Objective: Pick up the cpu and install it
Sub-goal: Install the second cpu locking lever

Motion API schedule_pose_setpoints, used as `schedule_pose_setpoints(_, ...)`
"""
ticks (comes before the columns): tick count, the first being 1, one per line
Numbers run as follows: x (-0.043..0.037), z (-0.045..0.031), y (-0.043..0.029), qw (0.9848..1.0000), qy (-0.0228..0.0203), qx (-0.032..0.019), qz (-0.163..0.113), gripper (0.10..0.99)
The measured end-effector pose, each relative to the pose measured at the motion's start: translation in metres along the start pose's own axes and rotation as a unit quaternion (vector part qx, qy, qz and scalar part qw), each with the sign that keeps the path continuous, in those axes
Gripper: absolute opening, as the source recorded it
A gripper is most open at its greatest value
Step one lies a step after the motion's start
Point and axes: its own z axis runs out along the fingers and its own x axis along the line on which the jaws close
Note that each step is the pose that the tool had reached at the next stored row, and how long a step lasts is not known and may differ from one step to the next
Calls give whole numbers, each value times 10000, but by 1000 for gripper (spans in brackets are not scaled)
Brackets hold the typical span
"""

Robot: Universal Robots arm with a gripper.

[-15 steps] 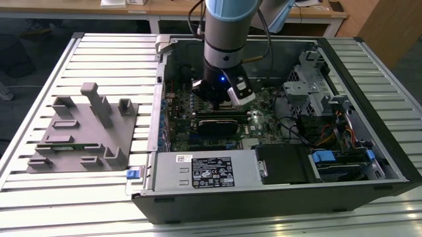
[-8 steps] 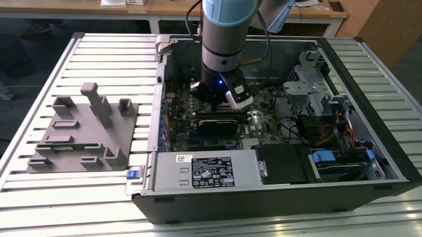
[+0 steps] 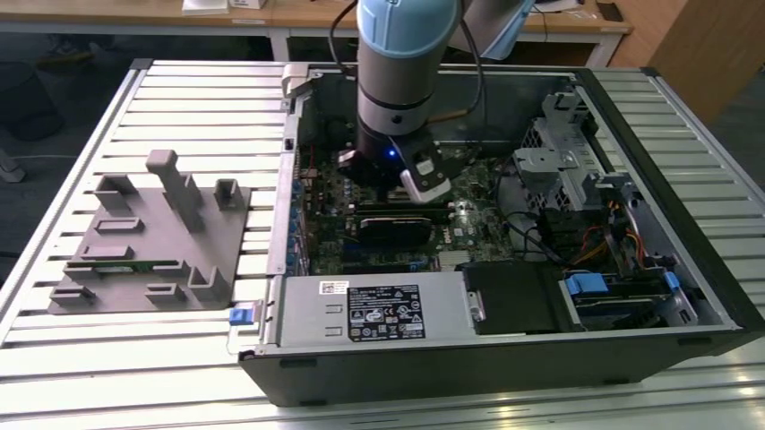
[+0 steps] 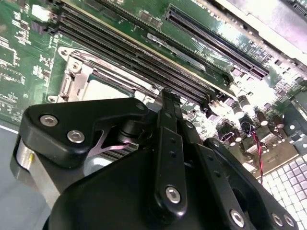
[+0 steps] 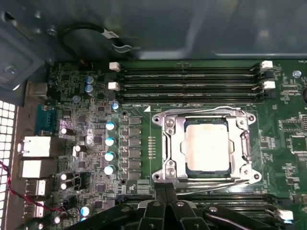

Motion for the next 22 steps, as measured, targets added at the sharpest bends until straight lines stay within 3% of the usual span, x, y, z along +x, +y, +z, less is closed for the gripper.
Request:
schedule_pose_setpoints(6,29,42,-14,9999,3,-121,-1,106)
schedule_pose_setpoints(22,30,112,-34,9997,8,-263,-1,106)
